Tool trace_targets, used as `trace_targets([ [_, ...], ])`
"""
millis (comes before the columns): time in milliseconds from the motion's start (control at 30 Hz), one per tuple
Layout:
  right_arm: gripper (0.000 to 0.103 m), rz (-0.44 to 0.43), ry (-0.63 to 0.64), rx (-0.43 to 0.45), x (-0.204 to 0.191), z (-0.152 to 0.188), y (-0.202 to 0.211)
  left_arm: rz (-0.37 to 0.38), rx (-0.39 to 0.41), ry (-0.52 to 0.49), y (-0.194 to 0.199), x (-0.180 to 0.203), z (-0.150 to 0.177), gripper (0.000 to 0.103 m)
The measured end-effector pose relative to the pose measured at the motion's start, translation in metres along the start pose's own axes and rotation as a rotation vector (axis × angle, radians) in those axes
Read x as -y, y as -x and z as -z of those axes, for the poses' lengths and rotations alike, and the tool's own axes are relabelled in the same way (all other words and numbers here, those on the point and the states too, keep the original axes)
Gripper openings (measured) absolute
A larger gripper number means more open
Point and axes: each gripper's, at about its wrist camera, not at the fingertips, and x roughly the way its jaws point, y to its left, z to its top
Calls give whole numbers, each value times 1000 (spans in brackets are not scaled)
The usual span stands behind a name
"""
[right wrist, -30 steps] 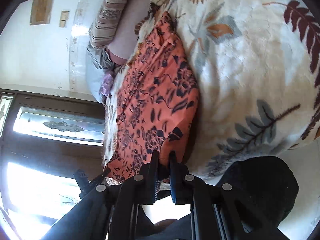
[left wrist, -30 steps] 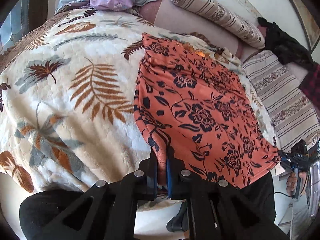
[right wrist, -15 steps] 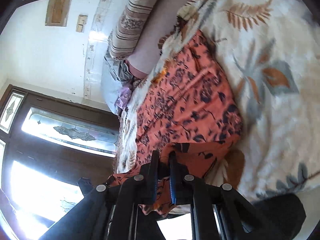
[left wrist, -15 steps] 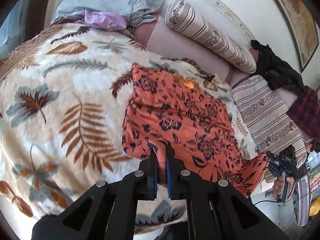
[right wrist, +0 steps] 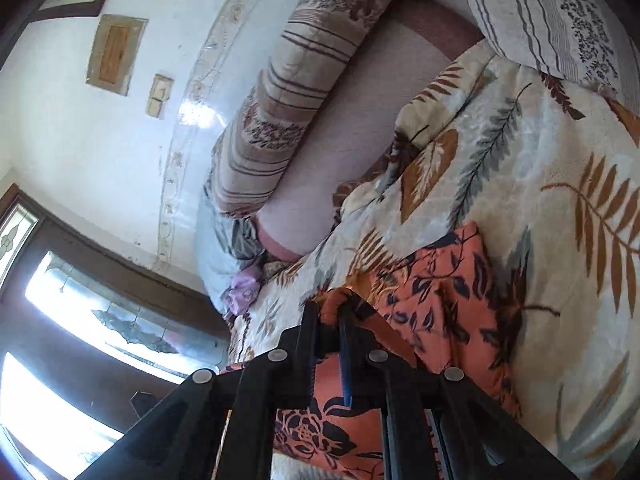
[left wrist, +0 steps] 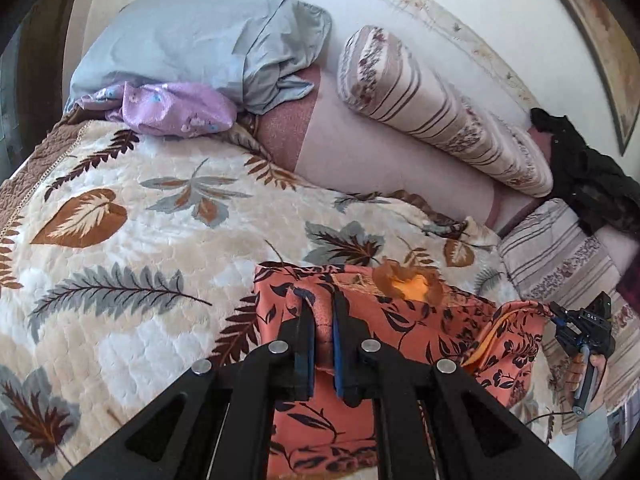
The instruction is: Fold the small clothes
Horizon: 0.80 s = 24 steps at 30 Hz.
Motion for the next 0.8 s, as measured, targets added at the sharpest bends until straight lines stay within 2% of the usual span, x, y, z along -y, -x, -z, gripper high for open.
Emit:
trace_targets([
  [133,10,125,-72,-29,44,-15,-47,-64,-98,33,-81,-15,-3,7],
  [200,12,95,-121,-35,65,-18,-62,-102,-138,49,-108,-24,-1,7],
  [267,13,114,-134,-66,74,-21,-73,-111,-167,57,-121,-30,2,8],
  [400,13,136,-107,-99,77,-26,-78,-107,-172,50,-124,-32,0,10],
  [500,15,146,-108,-92,77,-29,-78,-81,-180,109,-128,-37,-8,11],
  [567,34,165,-103,-67,76,-33,-76,-77,-193,160,-130,-40,-16,14],
  [600,79,174,-118,-35,76,-35,-72,-70,-192,182,-131,-40,-20,18],
  [633,102,163,-145,17,77,-37,-67,-61,-184,198,-130,-41,-22,21],
  [667,103,145,-170,36,79,-42,-63,-64,-169,205,-126,-41,-24,38],
  [700,103,133,-179,42,79,-45,-59,-97,-126,203,-117,-41,-26,69],
  [733,103,123,-173,53,77,-45,-54,-137,-63,201,-104,-42,-28,80],
  [767,103,115,-161,53,75,-43,-49,-167,2,206,-91,-44,-29,86],
  [800,103,107,-143,30,73,-39,-45,-183,55,215,-77,-48,-29,86],
])
